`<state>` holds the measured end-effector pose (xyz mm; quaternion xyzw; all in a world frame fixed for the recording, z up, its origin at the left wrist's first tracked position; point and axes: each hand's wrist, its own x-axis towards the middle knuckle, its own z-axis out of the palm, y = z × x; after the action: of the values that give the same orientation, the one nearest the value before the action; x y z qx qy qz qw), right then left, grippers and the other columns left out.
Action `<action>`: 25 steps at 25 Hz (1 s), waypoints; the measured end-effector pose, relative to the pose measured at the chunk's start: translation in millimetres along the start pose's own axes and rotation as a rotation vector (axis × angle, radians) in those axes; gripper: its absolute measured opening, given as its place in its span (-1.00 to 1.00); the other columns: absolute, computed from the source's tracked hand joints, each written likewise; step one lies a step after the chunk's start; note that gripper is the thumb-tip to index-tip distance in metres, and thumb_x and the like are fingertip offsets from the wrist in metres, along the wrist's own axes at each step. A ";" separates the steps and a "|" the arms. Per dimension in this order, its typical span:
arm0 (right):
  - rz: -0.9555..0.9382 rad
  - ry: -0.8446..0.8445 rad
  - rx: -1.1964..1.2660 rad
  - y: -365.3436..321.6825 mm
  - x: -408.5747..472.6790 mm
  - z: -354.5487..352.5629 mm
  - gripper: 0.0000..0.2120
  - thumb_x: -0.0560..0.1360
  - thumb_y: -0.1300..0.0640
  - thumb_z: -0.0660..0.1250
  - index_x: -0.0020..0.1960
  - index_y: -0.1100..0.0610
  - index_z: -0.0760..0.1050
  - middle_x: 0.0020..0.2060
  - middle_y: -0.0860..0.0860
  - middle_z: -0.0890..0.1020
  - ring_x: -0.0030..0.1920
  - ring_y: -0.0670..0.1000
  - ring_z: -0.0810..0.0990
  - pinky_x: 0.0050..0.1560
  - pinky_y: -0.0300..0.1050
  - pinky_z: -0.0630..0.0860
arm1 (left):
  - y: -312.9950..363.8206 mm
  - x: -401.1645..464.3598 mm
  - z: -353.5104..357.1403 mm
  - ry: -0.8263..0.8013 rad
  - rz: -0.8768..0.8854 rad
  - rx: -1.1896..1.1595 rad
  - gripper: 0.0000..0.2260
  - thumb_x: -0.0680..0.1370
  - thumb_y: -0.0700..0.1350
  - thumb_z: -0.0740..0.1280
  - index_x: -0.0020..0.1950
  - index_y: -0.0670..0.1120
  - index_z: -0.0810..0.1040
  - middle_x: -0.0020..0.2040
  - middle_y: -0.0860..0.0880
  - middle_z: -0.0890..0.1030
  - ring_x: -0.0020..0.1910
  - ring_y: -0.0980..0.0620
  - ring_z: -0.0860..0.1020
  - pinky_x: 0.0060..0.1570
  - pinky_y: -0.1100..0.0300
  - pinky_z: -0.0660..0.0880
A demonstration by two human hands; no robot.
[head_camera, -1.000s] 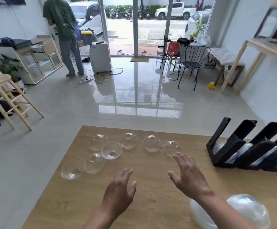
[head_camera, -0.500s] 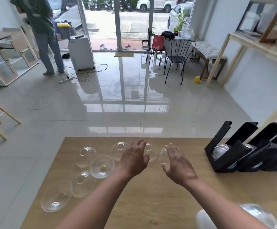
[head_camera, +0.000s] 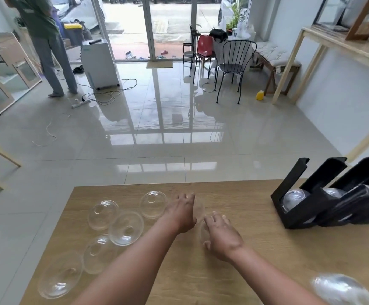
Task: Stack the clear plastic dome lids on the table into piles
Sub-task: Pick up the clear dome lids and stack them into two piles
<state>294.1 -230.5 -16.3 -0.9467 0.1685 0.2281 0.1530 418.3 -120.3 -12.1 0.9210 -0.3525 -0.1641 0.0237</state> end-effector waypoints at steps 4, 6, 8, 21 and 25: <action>-0.016 -0.028 -0.047 -6.0 -30.0 8.8 -0.29 0.47 0.02 0.43 0.52 0.01 0.18 0.54 0.13 0.18 0.51 0.24 0.16 0.44 0.16 0.33 | -9.2 -60.0 29.0 0.027 -0.035 -0.093 -0.24 0.42 0.13 0.40 0.54 0.03 0.15 0.40 -0.04 0.39 0.34 -0.14 0.37 0.28 -0.04 0.42; -0.001 0.013 -0.065 -5.2 -47.0 11.6 -0.33 0.41 -0.01 0.45 0.45 -0.02 0.26 0.41 0.08 0.32 0.39 0.18 0.28 0.31 0.14 0.45 | -12.5 -92.3 42.1 0.049 -0.048 -0.116 -0.27 0.40 0.17 0.40 0.49 0.04 0.20 0.38 0.00 0.40 0.32 -0.09 0.38 0.27 0.00 0.41; 0.003 0.040 -0.063 -4.6 -64.0 16.3 -0.29 0.35 -0.09 0.46 0.42 -0.03 0.29 0.34 0.05 0.36 0.34 0.15 0.31 0.26 0.12 0.48 | -14.4 -123.3 52.9 0.057 -0.057 -0.118 -0.27 0.38 0.19 0.41 0.48 0.04 0.22 0.37 0.03 0.40 0.31 -0.06 0.37 0.27 0.04 0.40; -0.095 0.455 0.446 32.8 -184.5 -36.1 -0.20 0.23 -0.18 0.45 0.44 -0.15 0.30 0.33 -0.08 0.42 0.34 -0.02 0.35 0.29 -0.03 0.45 | 26.7 -229.5 104.4 0.083 -0.070 -0.104 -0.08 0.37 0.31 0.39 0.58 -0.02 0.09 0.49 0.03 0.32 0.45 -0.02 0.29 0.40 0.05 0.33; -0.084 0.499 0.468 97.9 -211.4 -49.6 -0.21 0.26 -0.15 0.47 0.45 -0.14 0.29 0.31 -0.08 0.41 0.31 -0.02 0.35 0.22 -0.04 0.44 | 74.1 -262.3 98.9 0.142 -0.085 -0.209 -0.08 0.32 0.33 0.32 0.58 0.01 0.12 0.34 0.04 0.44 0.26 0.02 0.44 0.23 0.16 0.41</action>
<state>97.5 -283.7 107.2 -0.9186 0.2094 -0.0618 0.3293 156.2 3.6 -18.9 0.9369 -0.2918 -0.1348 0.1374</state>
